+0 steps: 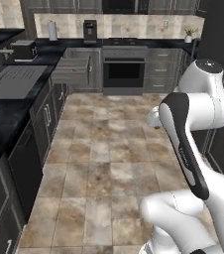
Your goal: Pick up the metallic utensils from the counter and place them in the open drawer. Make sure not to pick up any wooden utensils.
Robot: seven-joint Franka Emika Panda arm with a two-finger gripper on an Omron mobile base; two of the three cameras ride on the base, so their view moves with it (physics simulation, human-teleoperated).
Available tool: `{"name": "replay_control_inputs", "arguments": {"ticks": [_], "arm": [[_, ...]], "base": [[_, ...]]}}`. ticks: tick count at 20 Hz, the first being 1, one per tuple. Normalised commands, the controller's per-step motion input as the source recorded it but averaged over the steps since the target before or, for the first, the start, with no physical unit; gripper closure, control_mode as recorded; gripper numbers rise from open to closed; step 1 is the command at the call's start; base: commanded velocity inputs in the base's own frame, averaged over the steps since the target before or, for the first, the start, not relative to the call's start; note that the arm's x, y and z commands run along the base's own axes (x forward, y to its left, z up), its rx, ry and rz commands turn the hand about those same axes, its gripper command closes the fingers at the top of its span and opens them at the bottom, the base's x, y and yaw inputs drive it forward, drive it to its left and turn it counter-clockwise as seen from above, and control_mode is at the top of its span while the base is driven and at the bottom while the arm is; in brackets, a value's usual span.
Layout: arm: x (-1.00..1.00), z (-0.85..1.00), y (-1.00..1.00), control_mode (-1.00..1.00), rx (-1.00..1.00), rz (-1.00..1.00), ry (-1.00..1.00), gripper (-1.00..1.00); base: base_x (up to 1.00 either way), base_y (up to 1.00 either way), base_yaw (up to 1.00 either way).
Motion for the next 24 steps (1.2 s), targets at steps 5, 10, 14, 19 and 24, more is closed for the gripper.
{"name": "replay_control_inputs", "arguments": {"ticks": [5, 10, 14, 19, 24], "arm": [[0.0, 0.0, 0.0, 1.0, 0.0, 0.0, 0.0, -1.0], [0.0, 0.0, 0.0, 1.0, 0.0, 0.0, 0.0, -1.0], [0.0, 0.0, 0.0, 1.0, 0.0, 0.0, 0.0, -1.0], [0.0, 0.0, 0.0, 1.0, 0.0, 0.0, 0.0, -1.0], [0.0, 0.0, 0.0, 1.0, 0.0, 0.0, 0.0, -1.0]], "base": [[-1.0, 0.0, -0.09], [-1.0, 0.0, -0.13], [-1.0, 0.0, -0.11], [-1.0, 0.01, -0.12], [-0.63, 0.38, -0.15]]}}
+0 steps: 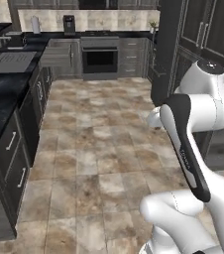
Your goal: Pick up the metallic utensils from the counter and place them in the open drawer. Make sure not to pick up any wooden utensils.
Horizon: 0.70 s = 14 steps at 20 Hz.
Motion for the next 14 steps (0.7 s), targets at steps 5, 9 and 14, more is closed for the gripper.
{"name": "replay_control_inputs", "arguments": {"ticks": [5, 9, 14], "arm": [[0.0, 0.0, 0.0, 1.0, 0.0, 0.0, 0.0, -1.0], [0.0, 0.0, 0.0, 1.0, 0.0, 0.0, 0.0, -1.0], [0.0, 0.0, 0.0, 1.0, 0.0, 0.0, 0.0, -1.0]], "base": [[-0.01, 0.98, -0.17], [0.0, 1.0, -0.12], [0.0, 1.0, -0.08]]}}
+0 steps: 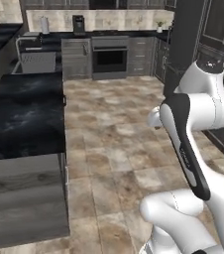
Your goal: Pick up the metallic utensils from the counter and place them in the open drawer. Make sure not to pick up any wooden utensils.
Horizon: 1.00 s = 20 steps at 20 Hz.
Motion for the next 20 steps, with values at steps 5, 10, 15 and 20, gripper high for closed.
{"name": "replay_control_inputs", "arguments": {"ticks": [5, 10, 15, 20], "arm": [[0.0, 0.0, 0.0, 1.0, 0.0, 0.0, 0.0, -1.0], [0.0, 0.0, 0.0, 1.0, 0.0, 0.0, 0.0, -1.0], [0.0, 0.0, 0.0, 1.0, 0.0, 0.0, 0.0, -1.0], [0.0, 0.0, 0.0, 1.0, 0.0, 0.0, 0.0, -1.0]], "base": [[-0.03, 1.0, -0.04], [-0.13, 1.0, -0.02], [-0.22, 1.0, -0.02], [-0.1, 1.0, -0.07]]}}
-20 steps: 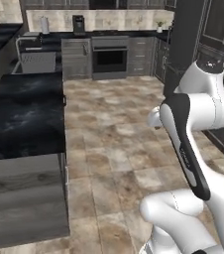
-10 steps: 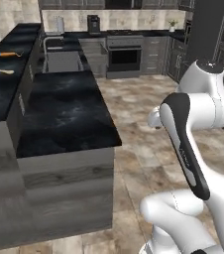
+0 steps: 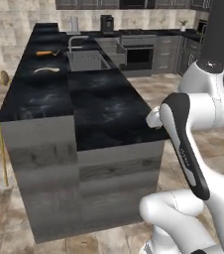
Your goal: Pick up the metallic utensils from the counter and place them in the open drawer. Make sure not to pick up any wooden utensils.
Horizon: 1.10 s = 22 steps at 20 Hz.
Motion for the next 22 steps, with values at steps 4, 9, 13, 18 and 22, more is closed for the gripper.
{"name": "replay_control_inputs", "arguments": {"ticks": [4, 9, 13, 18, 22], "arm": [[0.0, 0.0, 0.0, 1.0, 0.0, 0.0, 0.0, -1.0], [0.0, 0.0, 0.0, 1.0, 0.0, 0.0, 0.0, -1.0], [0.0, 0.0, 0.0, 1.0, 0.0, 0.0, 0.0, -1.0], [0.0, 0.0, 0.0, 1.0, 0.0, 0.0, 0.0, -1.0], [0.0, 0.0, 0.0, 1.0, 0.0, 0.0, 0.0, -1.0]], "base": [[-0.01, 1.0, -0.1], [0.0, 1.0, -0.12], [0.0, 1.0, -0.17], [0.03, 1.0, -0.19], [0.09, 1.0, -0.22]]}}
